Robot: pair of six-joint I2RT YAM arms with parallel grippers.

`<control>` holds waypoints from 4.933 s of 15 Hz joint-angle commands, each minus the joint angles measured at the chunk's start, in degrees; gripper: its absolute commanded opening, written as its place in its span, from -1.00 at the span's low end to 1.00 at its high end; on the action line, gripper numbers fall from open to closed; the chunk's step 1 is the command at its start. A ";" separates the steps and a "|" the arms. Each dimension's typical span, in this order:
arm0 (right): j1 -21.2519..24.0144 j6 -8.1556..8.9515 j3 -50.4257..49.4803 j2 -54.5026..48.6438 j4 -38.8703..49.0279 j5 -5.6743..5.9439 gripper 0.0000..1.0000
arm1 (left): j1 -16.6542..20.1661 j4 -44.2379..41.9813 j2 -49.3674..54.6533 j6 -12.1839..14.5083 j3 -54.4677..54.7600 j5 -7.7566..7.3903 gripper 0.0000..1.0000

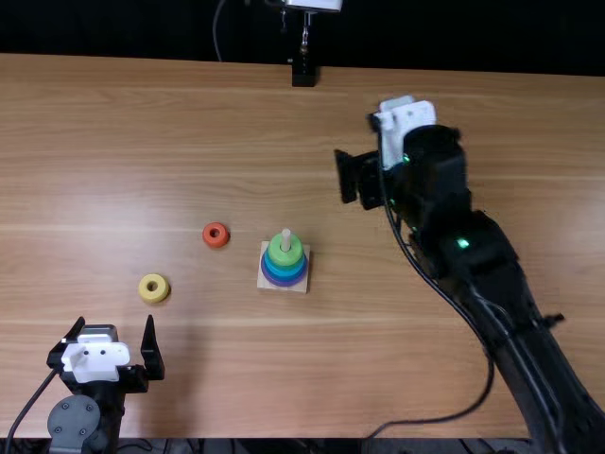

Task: Build the Hanoi tower: stack the rings onto the peg from bottom to top in this color order: purple, dark blue, light blue, dark green, light green, yellow, orange.

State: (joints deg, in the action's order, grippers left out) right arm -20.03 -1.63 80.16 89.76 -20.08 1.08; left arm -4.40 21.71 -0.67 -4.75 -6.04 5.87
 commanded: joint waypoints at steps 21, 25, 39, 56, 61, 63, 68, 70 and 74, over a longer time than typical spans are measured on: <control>22.58 0.05 -75.85 -78.77 21.07 -1.50 1.00 | 0.01 4.76 0.67 0.01 6.04 0.46 1.00; 22.84 0.47 -79.37 -85.10 19.70 -1.29 1.00 | 0.01 4.76 0.67 0.01 6.04 0.46 1.00; 22.84 -0.06 -79.28 -89.76 -2.35 -1.40 1.00 | 0.01 4.76 0.67 0.01 6.04 0.46 1.00; 22.84 -0.06 -79.28 -89.76 -2.24 -1.40 1.00 | 0.54 4.65 0.67 0.11 6.04 0.35 1.00; 22.84 -0.06 -79.28 -89.76 -2.24 -1.40 1.00 | 0.10 3.18 0.67 0.22 -1.08 0.25 1.00; 22.84 -0.06 -79.28 -89.76 -2.35 -1.40 1.00 | 0.10 4.44 -1.88 -0.20 -6.35 0.35 1.00; 22.84 -0.06 -79.28 -89.76 -2.24 -1.40 1.00 | -1.48 18.79 -12.43 -0.20 -23.14 0.25 1.00; 22.84 -0.06 -79.28 -89.76 -2.24 -1.40 1.00 | 0.27 19.00 -21.75 0.22 -30.34 0.14 1.00; 22.84 -0.06 -79.28 -89.76 -2.35 -1.40 1.00 | 1.33 19.73 -35.63 0.32 -40.36 -0.38 1.00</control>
State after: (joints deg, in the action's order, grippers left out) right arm 2.31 -1.58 5.30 0.73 -18.20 -0.43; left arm -3.64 41.41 -35.31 -4.73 -44.14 5.63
